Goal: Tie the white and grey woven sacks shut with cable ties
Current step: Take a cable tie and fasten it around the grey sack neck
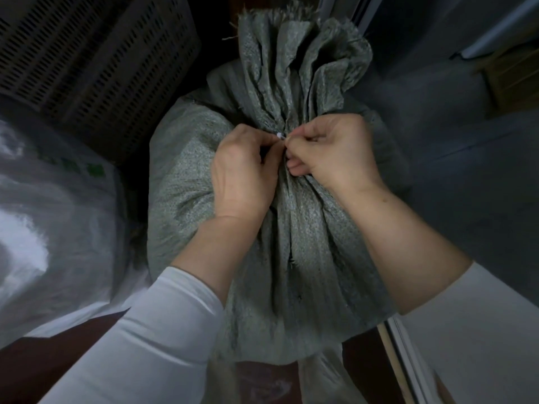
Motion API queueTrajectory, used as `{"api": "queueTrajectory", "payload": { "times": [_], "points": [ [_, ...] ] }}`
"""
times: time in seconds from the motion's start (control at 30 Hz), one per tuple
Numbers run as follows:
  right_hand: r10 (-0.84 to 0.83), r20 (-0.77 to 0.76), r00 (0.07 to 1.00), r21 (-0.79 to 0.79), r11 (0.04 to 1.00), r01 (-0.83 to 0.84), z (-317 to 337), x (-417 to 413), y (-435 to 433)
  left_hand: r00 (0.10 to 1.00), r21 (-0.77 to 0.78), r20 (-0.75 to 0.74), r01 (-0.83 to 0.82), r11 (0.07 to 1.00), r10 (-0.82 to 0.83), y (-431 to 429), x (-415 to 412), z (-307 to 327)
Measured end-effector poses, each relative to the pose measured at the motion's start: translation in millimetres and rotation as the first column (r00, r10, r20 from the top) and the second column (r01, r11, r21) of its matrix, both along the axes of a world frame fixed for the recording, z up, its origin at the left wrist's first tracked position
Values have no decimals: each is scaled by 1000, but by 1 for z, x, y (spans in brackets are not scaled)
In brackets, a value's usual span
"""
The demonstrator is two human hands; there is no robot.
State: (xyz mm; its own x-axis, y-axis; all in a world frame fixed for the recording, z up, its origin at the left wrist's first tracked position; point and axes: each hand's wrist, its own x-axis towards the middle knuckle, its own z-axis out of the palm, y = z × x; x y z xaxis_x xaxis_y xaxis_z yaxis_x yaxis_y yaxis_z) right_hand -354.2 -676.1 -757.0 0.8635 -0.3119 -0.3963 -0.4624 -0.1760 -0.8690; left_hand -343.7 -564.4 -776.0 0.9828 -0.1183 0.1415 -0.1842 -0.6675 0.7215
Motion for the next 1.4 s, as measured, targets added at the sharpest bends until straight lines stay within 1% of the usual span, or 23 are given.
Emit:
{"api": "queueTrajectory", "payload": {
  "times": [0.27,0.5,0.67,0.77,0.83,0.93,1.0,1.1,1.13,1.17,1.23,1.27,1.37,1.4],
  "points": [
    [22,19,1000,-9,1000,-22,1,-2,0,999,24,39,32,999,-33,0,1,-5],
    [55,-4,998,-40,998,-55,-1,1,-2,992,65,93,82,994,-88,1,1,-6],
    [25,39,999,-5,1000,-24,-4,-7,-2,988,62,101,112,992,-118,2,2,-6],
    [7,15,1000,59,998,-7,-1,-11,-4,990,53,77,116,992,-120,2,1,-6],
    [33,12,999,74,997,-33,3,-12,-6,989,62,76,120,991,-125,2,1,-6],
    [37,24,999,-18,999,-36,2,-10,-7,989,64,52,135,989,-138,2,1,-5],
    [40,47,998,-125,992,-34,-1,-7,-4,984,61,46,169,984,-171,4,2,-5],
    [113,63,992,-275,957,-91,1,-4,2,965,89,29,258,962,-261,10,3,-3],
    [132,66,989,-313,944,-105,3,-4,3,961,81,14,274,958,-276,12,1,-1],
    [147,71,987,-346,931,-113,4,-4,3,964,40,-10,266,963,-266,12,0,1],
    [172,94,981,-401,908,-121,5,-4,2,980,-119,-106,157,980,-170,10,0,11],
    [174,105,979,-415,902,-116,6,-5,2,981,-166,-157,92,982,-118,8,2,14],
    [157,97,983,-394,913,-107,5,-6,3,966,-91,-257,-8,996,-15,3,11,14],
    [150,92,984,-384,917,-104,4,-5,3,955,-97,-298,-38,995,8,3,13,15]
  ]
}}
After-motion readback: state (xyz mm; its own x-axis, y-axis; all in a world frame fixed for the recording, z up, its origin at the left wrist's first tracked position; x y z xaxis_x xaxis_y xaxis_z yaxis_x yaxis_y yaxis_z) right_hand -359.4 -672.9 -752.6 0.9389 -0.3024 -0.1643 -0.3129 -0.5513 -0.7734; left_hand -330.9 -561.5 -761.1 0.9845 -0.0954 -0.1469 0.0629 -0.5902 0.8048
